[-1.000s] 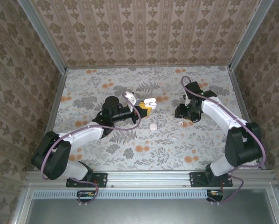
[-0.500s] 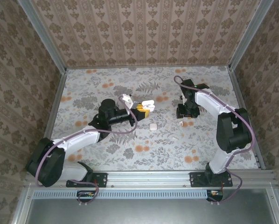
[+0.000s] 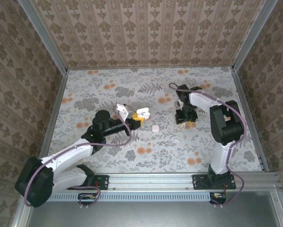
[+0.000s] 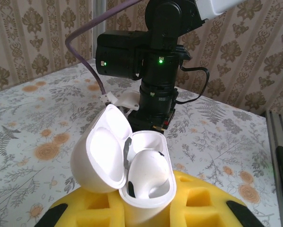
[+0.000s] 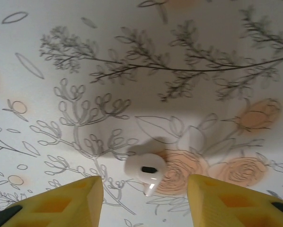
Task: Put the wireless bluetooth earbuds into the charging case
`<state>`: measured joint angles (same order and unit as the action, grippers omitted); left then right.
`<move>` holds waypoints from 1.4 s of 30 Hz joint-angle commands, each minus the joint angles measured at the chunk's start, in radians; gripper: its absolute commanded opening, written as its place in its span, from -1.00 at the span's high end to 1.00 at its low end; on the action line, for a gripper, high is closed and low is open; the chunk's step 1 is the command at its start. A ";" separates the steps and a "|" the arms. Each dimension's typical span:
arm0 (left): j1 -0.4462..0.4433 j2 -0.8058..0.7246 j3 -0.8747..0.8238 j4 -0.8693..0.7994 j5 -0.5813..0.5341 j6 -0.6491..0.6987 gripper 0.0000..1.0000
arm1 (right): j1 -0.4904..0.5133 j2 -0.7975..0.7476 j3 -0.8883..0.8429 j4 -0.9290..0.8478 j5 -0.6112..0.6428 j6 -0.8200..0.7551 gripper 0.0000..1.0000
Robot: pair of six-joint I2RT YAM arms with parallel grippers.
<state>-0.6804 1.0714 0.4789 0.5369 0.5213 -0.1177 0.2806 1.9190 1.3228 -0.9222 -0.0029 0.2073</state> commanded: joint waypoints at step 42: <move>0.000 0.099 0.042 0.003 0.032 0.065 1.00 | 0.047 0.083 0.067 -0.029 0.055 0.024 0.30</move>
<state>-0.6800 1.1606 0.4824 0.5083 0.5198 -0.0658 0.3218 1.9728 1.3659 -0.9234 0.0456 0.2161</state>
